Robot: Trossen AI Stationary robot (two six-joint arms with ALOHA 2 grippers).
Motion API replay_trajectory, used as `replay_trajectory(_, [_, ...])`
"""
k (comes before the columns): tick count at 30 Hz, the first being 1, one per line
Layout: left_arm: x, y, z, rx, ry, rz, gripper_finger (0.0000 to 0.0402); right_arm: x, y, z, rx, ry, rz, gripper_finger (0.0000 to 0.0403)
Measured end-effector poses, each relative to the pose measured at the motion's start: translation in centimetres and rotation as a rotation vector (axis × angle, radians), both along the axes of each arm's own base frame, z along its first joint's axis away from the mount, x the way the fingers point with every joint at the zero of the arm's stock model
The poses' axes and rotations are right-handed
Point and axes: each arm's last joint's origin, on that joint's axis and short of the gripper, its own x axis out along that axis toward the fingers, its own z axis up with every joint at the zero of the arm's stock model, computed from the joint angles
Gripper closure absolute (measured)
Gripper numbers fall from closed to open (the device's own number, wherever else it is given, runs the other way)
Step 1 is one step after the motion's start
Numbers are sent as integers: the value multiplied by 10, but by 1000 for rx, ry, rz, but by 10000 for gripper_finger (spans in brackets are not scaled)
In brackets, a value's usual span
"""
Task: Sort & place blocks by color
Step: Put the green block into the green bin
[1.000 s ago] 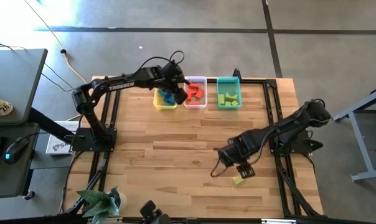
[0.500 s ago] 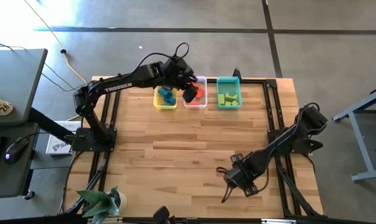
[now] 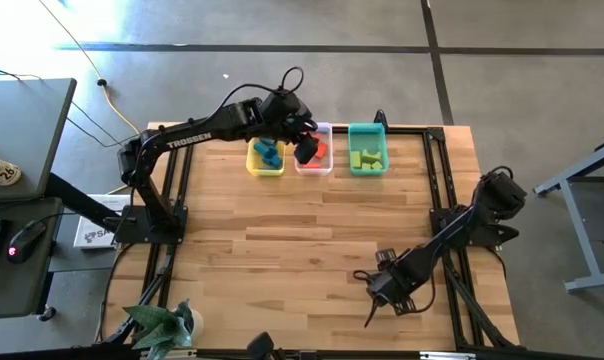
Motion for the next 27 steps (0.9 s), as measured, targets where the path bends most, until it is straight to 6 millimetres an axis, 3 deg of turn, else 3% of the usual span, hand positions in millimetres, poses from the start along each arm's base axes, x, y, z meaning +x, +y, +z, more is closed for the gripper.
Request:
replay_trajectory(9, [0,1,0,12,7,-9,199,-4,-5,-14,20,-14,-55,184])
replay_trajectory(18, [-8,14,0,42,26,1,199,4,-15,-13,57,21,-229,312])
replay_trajectory(27, [-20,33,0,89,59,12,199,20,-41,-8,104,26,-438,312])
